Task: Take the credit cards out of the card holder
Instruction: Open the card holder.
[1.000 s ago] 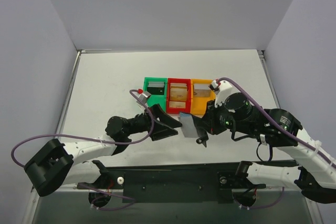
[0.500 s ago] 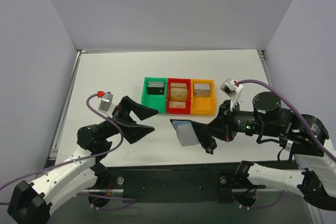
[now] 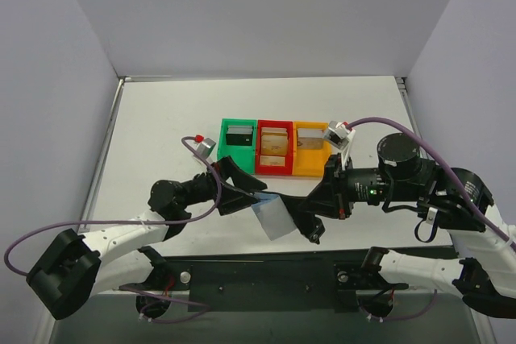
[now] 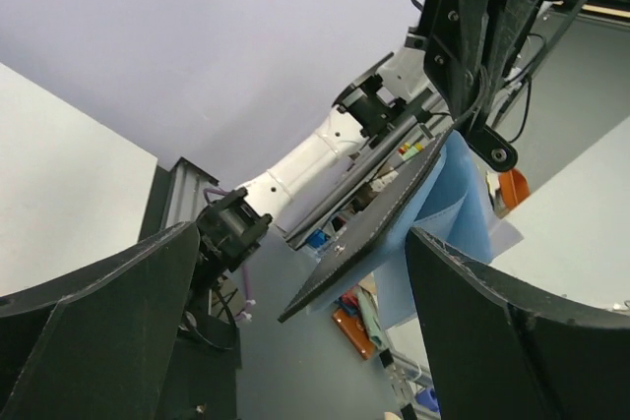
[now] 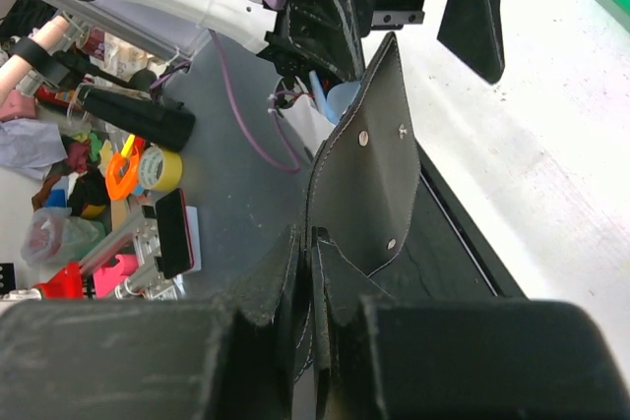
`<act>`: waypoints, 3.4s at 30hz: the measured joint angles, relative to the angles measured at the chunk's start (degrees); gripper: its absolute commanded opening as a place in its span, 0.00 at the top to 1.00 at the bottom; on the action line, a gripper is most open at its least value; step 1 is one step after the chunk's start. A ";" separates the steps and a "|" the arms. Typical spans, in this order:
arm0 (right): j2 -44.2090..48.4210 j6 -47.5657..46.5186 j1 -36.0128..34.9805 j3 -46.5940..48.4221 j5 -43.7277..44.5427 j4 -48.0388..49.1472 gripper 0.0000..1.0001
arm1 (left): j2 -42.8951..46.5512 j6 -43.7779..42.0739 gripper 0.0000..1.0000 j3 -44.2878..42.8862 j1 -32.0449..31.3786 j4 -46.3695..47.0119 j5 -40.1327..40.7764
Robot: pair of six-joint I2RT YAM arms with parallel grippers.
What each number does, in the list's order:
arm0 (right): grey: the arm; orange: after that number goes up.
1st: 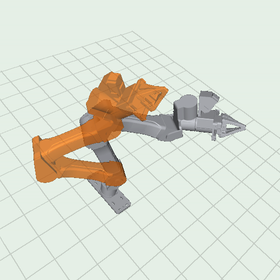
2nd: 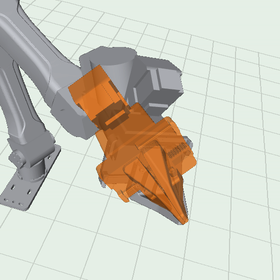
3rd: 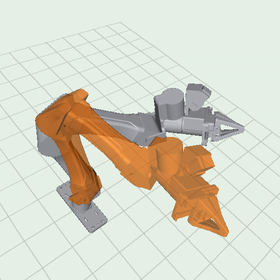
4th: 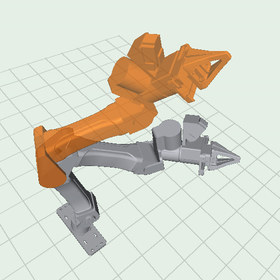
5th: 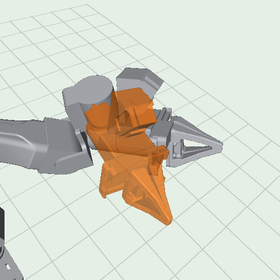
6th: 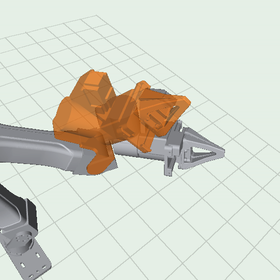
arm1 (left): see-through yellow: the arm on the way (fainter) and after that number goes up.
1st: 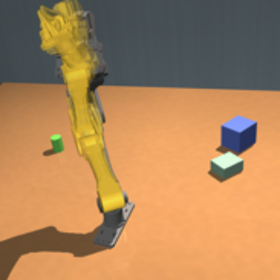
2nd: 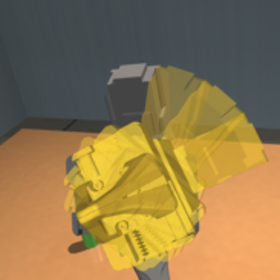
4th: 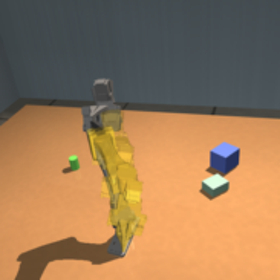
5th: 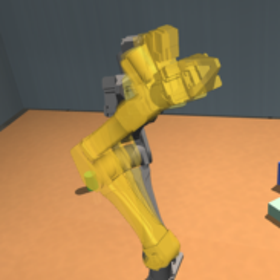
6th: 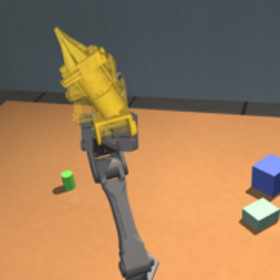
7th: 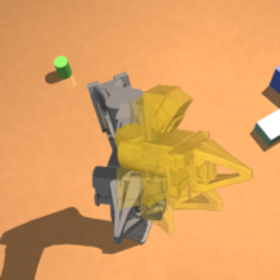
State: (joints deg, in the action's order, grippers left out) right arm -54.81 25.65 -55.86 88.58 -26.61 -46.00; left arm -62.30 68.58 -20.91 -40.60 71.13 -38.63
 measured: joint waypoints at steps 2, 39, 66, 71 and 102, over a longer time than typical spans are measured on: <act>0.04 0.02 0.00 -0.02 -0.52 0.42 1.00 | -0.02 0.20 0.17 -0.02 -0.96 0.68 -0.46; 1.49 1.73 0.39 -4.42 -3.28 5.55 1.00 | 2.32 3.43 0.74 -0.46 -3.13 2.91 -3.32; 3.58 3.48 1.14 -10.86 24.22 5.46 0.43 | 17.00 -27.41 1.00 -31.36 -3.34 -79.65 22.91; 4.02 3.41 0.79 -10.86 26.45 5.49 0.43 | 14.62 -28.87 1.00 -33.57 -4.52 -91.95 30.45; -15.58 4.85 -18.08 -10.16 52.83 11.28 0.47 | 4.09 -22.40 1.00 -45.55 -18.32 -104.39 51.04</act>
State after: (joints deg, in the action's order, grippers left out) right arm -70.39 30.50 -73.93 78.41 26.22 -34.72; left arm -58.22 46.17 -66.46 -58.92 -33.26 12.40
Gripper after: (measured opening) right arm 0.544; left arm 0.087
